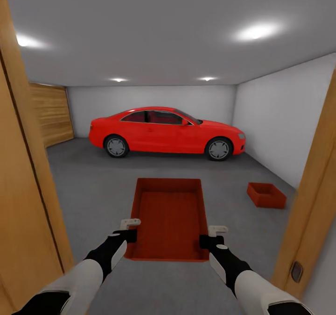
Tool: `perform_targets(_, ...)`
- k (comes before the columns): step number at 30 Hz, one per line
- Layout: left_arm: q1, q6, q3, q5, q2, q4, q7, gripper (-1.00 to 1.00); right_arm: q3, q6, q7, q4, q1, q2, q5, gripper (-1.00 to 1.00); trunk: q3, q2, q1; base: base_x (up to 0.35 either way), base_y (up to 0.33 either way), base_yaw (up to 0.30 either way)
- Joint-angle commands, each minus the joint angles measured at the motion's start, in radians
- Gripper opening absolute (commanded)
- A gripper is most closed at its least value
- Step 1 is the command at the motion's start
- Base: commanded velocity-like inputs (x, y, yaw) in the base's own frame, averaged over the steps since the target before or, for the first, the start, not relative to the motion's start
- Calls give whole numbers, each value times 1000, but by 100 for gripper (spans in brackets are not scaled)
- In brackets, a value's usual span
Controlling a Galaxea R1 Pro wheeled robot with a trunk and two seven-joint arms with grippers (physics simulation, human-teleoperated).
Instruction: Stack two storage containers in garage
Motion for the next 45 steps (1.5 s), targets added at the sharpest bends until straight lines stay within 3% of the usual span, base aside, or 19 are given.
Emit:
perform_targets(1,0,-33,21,-16,8,-15,10,-100,-5,-1,-7,3,0,-1,-14,-100,0,-1,1,263,167,-197)
perform_targets(31,0,-34,20,-17,5,-21,13,-100,-7,1,-7,3,0,-5,-16,-100,0,-1,1,34,16,-31)
perform_targets(45,0,-34,20,-17,5,-19,14,-100,-6,0,-7,3,0,-4,-16,-100,0,-1,1,0,0,-122)
